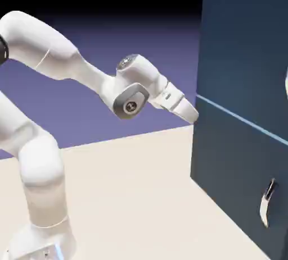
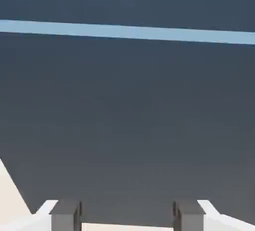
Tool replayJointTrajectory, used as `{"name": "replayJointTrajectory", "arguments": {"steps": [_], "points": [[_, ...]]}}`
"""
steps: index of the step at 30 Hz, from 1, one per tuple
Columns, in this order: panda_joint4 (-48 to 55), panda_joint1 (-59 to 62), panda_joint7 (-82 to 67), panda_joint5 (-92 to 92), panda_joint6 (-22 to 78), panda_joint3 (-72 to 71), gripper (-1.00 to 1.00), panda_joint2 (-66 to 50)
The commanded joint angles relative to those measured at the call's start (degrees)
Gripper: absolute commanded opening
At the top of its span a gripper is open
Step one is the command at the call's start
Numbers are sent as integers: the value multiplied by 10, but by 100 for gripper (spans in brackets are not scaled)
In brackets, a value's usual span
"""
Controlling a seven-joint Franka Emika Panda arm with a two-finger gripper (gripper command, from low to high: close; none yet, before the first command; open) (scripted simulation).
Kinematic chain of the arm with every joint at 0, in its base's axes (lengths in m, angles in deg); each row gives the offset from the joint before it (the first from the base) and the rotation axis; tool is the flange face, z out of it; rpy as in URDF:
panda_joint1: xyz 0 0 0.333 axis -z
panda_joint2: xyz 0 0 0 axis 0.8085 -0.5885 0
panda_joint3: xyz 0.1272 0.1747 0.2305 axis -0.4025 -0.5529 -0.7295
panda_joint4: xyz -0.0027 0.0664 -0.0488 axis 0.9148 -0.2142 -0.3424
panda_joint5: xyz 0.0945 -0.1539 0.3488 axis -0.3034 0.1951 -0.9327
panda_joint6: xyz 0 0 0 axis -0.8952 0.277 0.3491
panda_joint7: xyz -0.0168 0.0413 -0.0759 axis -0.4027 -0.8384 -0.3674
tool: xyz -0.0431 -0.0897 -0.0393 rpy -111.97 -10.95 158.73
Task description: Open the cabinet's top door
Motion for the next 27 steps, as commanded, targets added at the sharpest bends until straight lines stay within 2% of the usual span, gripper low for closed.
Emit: {"name": "replayJointTrajectory", "arguments": {"steps": [1, 27], "points": [[10, -13, 10, 19, -8, 21, 0, 0], [277, -345, 275, 519, -224, 561, 0, 5]]}}
